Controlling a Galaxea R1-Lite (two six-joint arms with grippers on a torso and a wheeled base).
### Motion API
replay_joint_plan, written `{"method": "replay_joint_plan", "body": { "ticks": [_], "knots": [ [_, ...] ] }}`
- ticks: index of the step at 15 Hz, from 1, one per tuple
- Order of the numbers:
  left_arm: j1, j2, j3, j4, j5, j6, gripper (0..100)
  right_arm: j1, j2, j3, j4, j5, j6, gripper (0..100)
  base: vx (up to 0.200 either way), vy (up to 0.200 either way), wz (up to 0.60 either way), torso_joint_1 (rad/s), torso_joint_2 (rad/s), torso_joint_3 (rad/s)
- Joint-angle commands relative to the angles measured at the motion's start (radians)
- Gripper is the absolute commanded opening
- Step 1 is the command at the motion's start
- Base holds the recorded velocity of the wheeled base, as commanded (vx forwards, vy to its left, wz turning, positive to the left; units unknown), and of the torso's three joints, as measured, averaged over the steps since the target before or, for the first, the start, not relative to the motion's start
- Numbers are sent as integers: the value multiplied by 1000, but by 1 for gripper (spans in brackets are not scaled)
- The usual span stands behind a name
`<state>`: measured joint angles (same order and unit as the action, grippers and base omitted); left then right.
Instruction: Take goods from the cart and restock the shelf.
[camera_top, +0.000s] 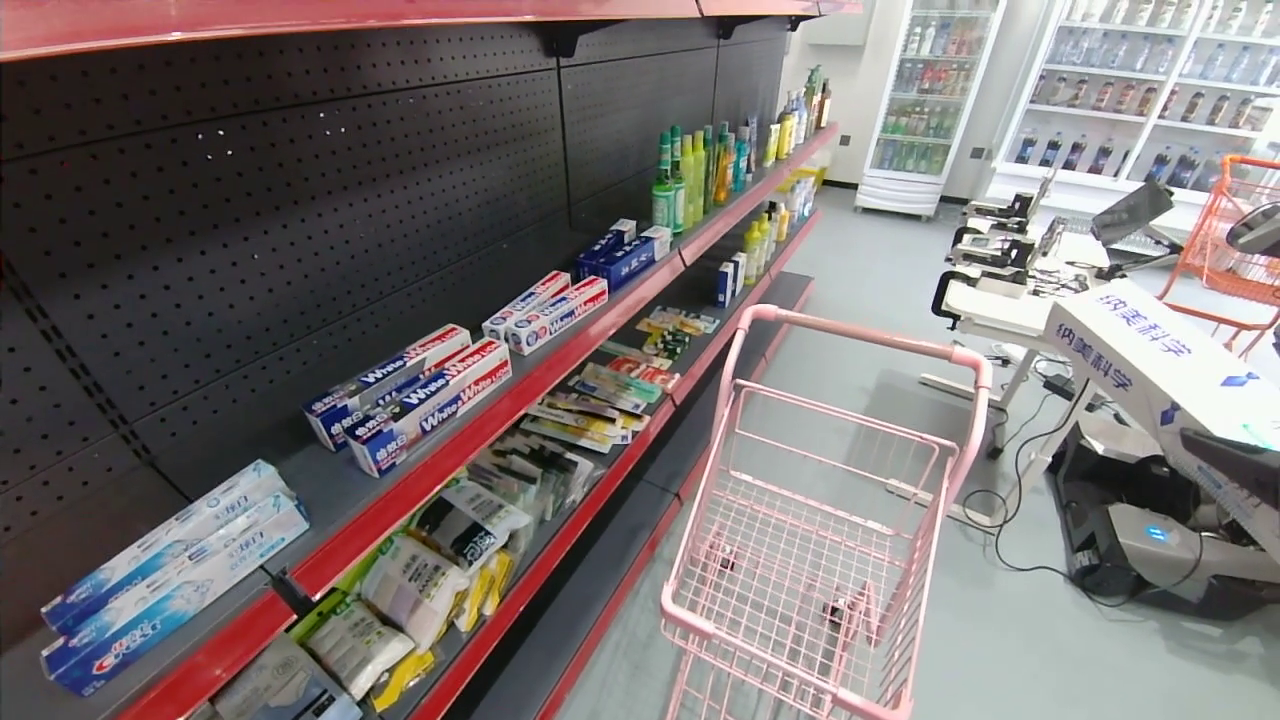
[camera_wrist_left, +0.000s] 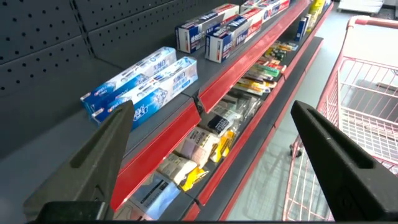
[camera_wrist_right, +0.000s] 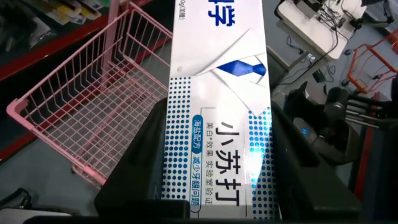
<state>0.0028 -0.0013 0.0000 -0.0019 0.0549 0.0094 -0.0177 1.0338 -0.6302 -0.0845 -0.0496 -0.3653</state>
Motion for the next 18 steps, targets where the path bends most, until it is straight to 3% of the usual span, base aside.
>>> {"method": "replay_joint_plan", "body": {
  "ticks": [1, 4, 6, 18],
  "knots": [
    [0, 1, 0, -1, 0, 0, 100, -7, 29, 10, -41, -3, -17, 0, 0, 0, 0, 90, -203, -95],
    [0, 1, 0, 0, 0, 0, 100, -18, 66, 27, -163, -4, -46, 0, 0, 0, 0, 20, -54, -27],
    [0, 1, 0, 0, 0, 0, 100, -19, 61, 29, -173, -4, -53, 0, 0, 0, 0, 0, 0, 0],
    [0, 1, 0, 0, 0, 0, 100, -13, 60, 44, -166, 4, -63, 0, 0, 0, 600, 4, 1, 3]
  ]
}}
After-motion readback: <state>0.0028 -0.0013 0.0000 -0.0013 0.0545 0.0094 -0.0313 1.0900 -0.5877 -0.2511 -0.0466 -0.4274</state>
